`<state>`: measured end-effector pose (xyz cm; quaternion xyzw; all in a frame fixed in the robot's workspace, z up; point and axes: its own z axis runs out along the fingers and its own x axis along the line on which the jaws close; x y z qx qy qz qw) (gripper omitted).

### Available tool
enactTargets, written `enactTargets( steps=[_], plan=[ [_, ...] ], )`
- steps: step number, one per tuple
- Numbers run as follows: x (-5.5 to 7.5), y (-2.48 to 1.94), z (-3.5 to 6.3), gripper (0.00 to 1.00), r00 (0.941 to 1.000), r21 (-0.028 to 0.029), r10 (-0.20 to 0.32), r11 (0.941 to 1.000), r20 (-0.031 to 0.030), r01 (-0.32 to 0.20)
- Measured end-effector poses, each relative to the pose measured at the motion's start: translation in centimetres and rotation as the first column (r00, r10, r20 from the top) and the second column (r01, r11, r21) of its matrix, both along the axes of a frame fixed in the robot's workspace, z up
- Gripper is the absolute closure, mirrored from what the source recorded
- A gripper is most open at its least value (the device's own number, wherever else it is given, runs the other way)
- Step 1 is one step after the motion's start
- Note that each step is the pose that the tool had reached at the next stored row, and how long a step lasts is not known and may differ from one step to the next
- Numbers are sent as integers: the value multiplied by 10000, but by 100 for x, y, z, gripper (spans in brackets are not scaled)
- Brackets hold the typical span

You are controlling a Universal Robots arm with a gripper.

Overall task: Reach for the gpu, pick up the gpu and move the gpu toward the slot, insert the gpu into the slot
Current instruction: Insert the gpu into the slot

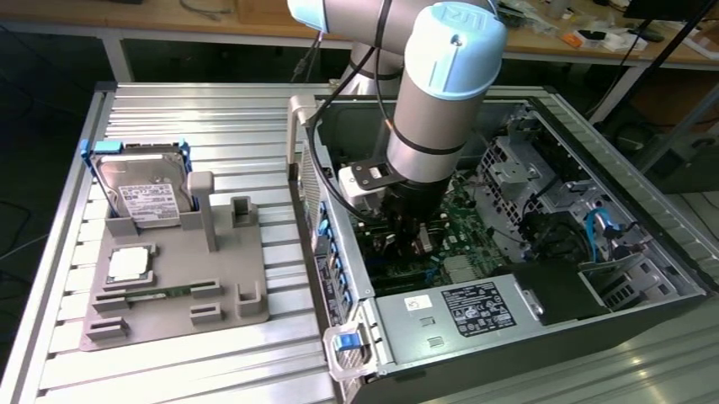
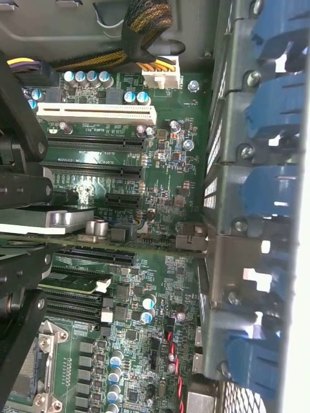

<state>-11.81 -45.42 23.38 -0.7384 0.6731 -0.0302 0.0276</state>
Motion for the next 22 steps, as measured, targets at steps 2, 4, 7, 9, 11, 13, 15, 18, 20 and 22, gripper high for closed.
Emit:
enactTargets(
  steps=[2, 4, 7, 9, 11, 13, 15, 18, 20, 22],
  plan=[
    [0, 0, 0, 72, 10000, 0, 0, 10000, 0, 0],
    [0, 0, 0, 72, 10000, 0, 0, 10000, 0, 0],
    [0, 0, 0, 72, 10000, 0, 0, 10000, 0, 0],
    [0, 0, 0, 72, 10000, 0, 0, 10000, 0, 0],
    [0, 0, 0, 72, 10000, 0, 0, 10000, 0, 0],
    [0, 0, 0, 72, 10000, 0, 0, 10000, 0, 0],
    [0, 0, 0, 72, 10000, -1, 0, 10000, 0, 0],
    [0, 0, 0, 72, 10000, 0, 0, 10000, 0, 0],
    [0, 0, 0, 72, 10000, 0, 0, 10000, 0, 0],
    [0, 0, 0, 72, 10000, 0, 0, 10000, 0, 0]
  ],
)
